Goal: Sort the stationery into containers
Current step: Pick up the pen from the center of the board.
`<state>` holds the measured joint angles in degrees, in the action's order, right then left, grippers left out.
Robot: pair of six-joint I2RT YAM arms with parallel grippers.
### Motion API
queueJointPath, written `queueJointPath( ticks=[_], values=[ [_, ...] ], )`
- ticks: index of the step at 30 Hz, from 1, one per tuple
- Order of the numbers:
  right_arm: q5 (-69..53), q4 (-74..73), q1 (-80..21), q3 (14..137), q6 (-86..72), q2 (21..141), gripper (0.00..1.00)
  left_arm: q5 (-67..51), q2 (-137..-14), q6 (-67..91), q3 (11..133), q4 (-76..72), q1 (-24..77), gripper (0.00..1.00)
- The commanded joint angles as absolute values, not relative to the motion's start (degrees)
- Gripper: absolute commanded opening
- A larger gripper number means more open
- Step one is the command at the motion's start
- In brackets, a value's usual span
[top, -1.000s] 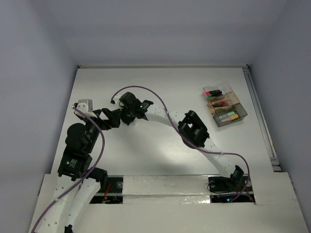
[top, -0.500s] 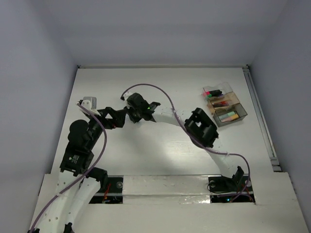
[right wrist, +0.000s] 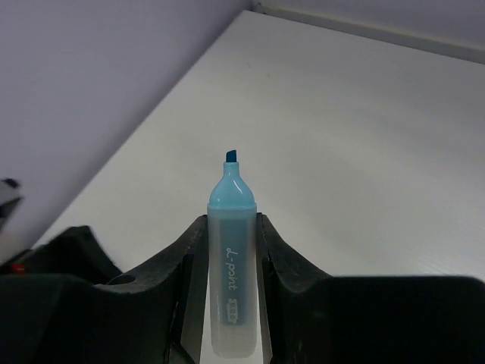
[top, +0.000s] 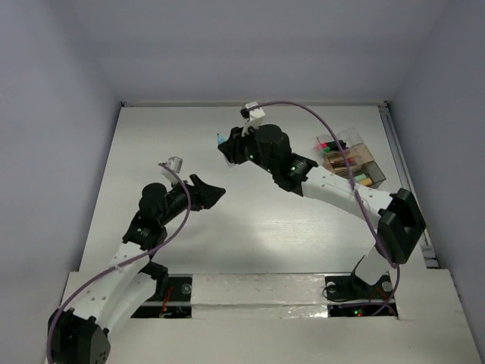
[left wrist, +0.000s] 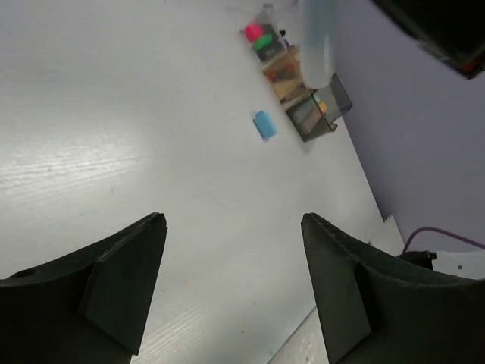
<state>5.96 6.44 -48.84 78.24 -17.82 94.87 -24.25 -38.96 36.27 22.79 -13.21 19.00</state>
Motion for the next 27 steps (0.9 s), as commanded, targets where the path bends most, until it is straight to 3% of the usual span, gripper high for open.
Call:
queueJointPath(
  ticks=[1,11,19,27],
  values=[
    [3.8,13.5,-49.3,73.6,-22.4,92.7,0.00,-23.5,-41.3,40.1,21.9,-25.9,22.0,0.68],
    [3.7,16.7,-49.3,68.3,-25.7,90.9,0.00,-15.6,-46.7,39.9,23.1,-34.5,27.7,0.72],
    [1.8,18.4,-49.8,67.1,-27.4,90.5,0.00,-11.7,-51.2,38.1,25.0,-36.3,28.2,0.55],
    [1.4,19.3,-51.0,65.6,-29.1,91.6,0.00,-14.0,-54.0,38.0,25.8,-40.2,28.2,0.48]
  ],
)
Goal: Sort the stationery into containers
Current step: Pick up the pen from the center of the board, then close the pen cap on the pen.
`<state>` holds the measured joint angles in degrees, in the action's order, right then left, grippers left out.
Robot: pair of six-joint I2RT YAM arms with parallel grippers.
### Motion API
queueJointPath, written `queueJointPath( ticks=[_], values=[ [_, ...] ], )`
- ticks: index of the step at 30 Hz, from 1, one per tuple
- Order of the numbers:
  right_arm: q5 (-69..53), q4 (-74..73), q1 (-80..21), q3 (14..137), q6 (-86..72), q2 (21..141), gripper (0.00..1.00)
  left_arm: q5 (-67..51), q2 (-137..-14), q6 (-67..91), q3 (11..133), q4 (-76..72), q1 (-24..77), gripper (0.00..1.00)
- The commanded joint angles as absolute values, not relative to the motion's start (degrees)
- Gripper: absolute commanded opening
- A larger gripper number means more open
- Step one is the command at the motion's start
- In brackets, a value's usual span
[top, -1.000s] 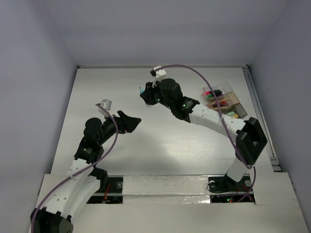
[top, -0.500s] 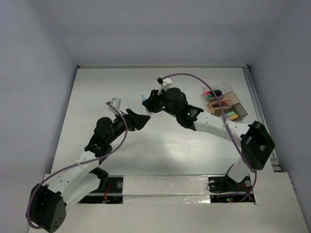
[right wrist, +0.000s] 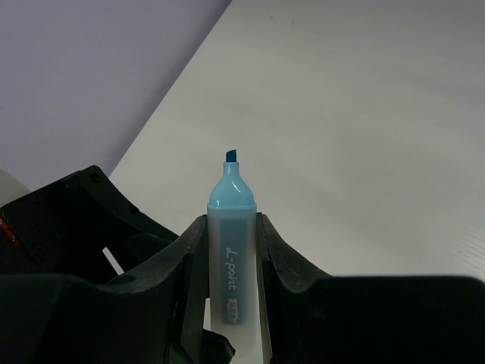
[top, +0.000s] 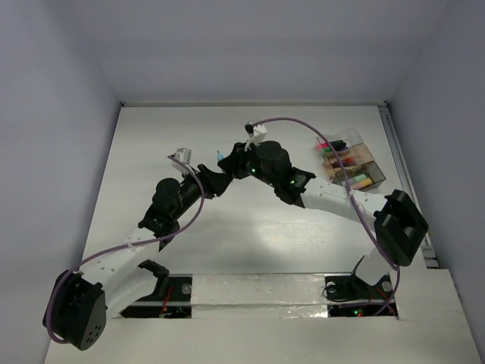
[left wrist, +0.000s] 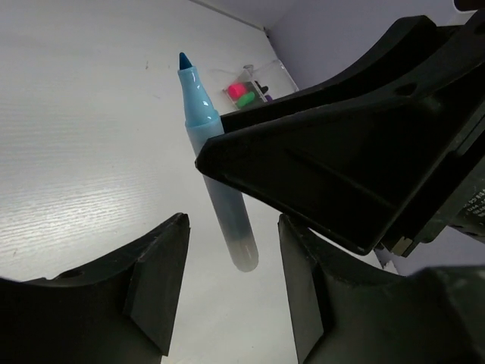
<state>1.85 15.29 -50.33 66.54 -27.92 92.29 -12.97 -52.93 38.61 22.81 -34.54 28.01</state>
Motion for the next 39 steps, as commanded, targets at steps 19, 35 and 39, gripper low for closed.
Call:
queueJointPath(
  ticks=[19,35,39],
  values=[
    [0.6,18.9,-52.6,64.3,-30.0,90.4,0.00,-13.6,-56.7,37.2,25.7,-38.8,28.7,0.00],
    [-16.1,4.0,-31.5,45.5,-28.3,63.0,0.37,-20.2,-49.8,33.5,18.0,-41.2,30.1,0.00],
    [-5.7,-13.0,-28.5,46.5,-23.7,66.2,0.03,-23.3,-51.7,32.6,17.0,-47.3,31.7,0.00]
  ],
)
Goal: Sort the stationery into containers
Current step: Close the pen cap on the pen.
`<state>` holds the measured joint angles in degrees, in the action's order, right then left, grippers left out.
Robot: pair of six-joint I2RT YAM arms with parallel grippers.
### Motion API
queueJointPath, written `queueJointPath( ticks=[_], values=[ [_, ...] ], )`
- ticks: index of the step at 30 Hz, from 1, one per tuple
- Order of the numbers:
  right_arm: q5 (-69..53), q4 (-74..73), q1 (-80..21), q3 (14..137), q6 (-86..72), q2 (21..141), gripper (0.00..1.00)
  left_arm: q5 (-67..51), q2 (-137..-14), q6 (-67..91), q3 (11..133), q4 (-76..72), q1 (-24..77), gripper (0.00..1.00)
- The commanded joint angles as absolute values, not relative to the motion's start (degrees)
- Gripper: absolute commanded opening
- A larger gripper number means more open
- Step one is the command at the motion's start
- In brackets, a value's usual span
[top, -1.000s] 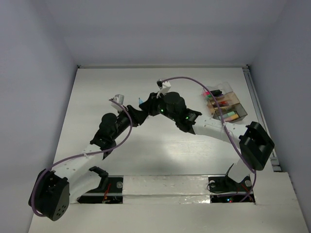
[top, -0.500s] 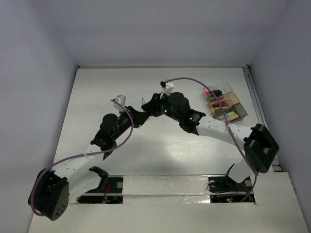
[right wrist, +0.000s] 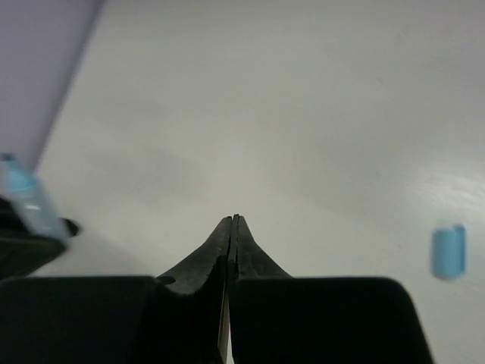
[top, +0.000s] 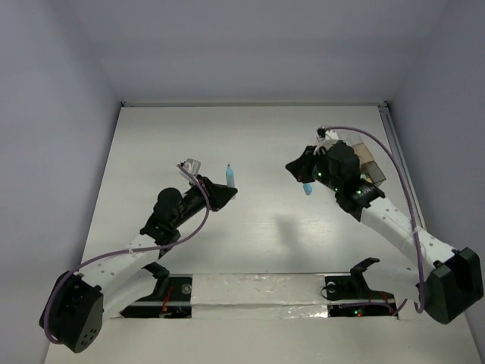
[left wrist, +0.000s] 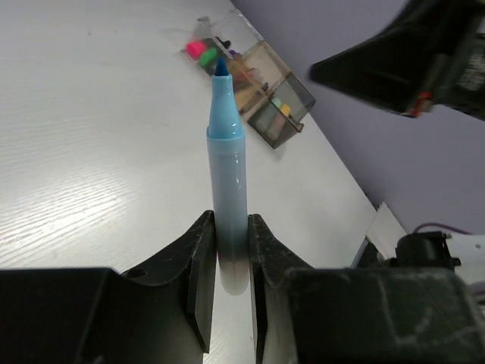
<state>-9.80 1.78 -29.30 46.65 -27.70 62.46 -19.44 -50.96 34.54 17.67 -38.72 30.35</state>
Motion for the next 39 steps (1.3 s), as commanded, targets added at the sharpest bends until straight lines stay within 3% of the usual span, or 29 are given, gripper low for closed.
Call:
queueJointPath(
  ticks=[1,3,6,7,10,15,20,28,39],
  values=[
    [-3.7,-14.9,-28.5,47.0,-23.3,67.4,0.02,-24.4,-52.0,32.5,16.8,-48.4,32.4,0.00],
    [-2.3,-18.8,-27.9,48.5,-22.9,71.3,0.03,-24.6,-53.3,31.8,16.2,-51.4,33.0,0.00],
    [3.1,-22.2,-27.4,50.9,-22.8,75.0,0.27,-24.5,-55.1,30.5,15.7,-53.4,33.0,0.00],
    [5.9,-23.0,-27.4,51.7,-22.8,77.7,0.39,-24.6,-55.6,30.3,15.7,-53.9,33.0,0.00],
    [10.1,-25.8,-26.8,55.0,-22.1,81.7,0.49,-25.9,-57.9,29.7,15.9,-55.2,33.7,0.00],
    [10.7,-25.8,-25.8,56.7,-22.1,86.8,0.50,-26.8,-59.7,29.1,15.8,-55.2,34.7,0.00],
    [3.4,-23.0,-24.2,56.6,-22.0,89.8,0.52,-26.0,-59.2,28.6,15.9,-54.5,34.7,0.00],
    [-4.4,-16.6,-20.7,54.7,-23.1,93.0,0.80,-25.3,-59.4,27.9,16.3,-53.5,35.2,0.00],
    [-3.1,-9.6,-17.8,53.0,-23.3,95.7,0.83,-24.7,-59.8,27.5,16.3,-53.1,35.2,0.00]
  ],
)
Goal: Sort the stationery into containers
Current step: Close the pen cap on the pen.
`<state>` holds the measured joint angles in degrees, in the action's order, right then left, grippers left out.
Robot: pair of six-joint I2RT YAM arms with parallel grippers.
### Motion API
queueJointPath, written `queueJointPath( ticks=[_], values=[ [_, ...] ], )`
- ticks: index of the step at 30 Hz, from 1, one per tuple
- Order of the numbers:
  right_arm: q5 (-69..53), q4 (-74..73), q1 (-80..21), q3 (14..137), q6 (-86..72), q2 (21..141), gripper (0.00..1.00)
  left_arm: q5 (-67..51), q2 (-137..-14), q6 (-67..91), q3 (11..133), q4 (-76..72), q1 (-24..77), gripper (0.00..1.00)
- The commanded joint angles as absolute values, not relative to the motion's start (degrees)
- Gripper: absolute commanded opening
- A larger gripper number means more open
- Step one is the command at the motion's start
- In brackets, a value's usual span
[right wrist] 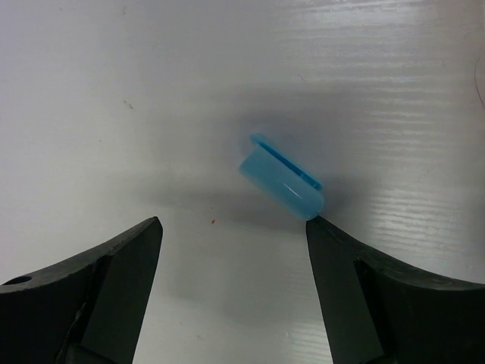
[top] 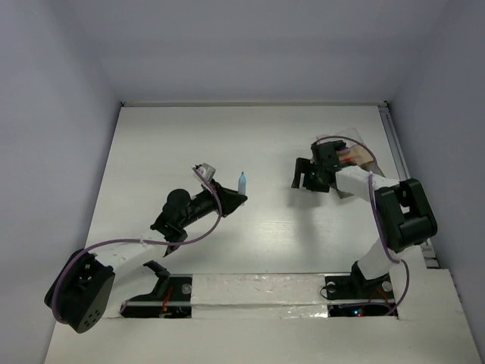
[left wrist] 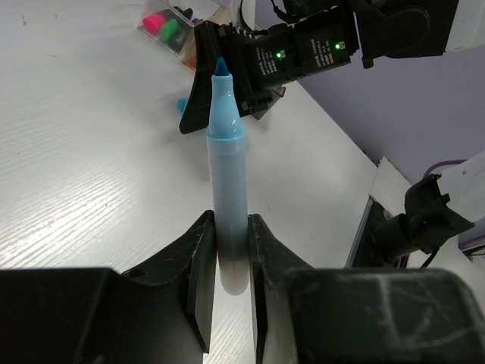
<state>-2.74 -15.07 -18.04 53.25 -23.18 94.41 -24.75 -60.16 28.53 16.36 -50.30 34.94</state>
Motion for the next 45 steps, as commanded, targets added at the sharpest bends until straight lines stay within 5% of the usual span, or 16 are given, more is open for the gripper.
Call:
queueJointPath(
  ticks=[1,12,24,35,45],
  values=[
    [-3.1,-9.2,-17.8,53.4,-23.1,96.3,0.83,-24.6,-59.9,27.5,16.3,-53.1,35.2,0.00],
    [-2.0,-8.1,-17.8,63.8,-19.5,104.8,0.82,-23.2,-59.2,26.8,16.1,-52.0,35.2,0.00],
    [-5.3,-12.3,-22.0,69.9,-17.3,109.2,0.68,-21.6,-58.2,26.1,16.1,-51.0,35.2,0.00],
    [4.7,-14.9,-22.0,69.3,-21.1,105.7,0.83,-21.4,-57.3,26.1,15.9,-50.6,35.2,0.00],
    [1.3,-12.0,-22.0,64.4,-25.8,105.2,0.59,-21.4,-56.0,26.2,15.6,-50.4,35.8,0.00]
  ],
)
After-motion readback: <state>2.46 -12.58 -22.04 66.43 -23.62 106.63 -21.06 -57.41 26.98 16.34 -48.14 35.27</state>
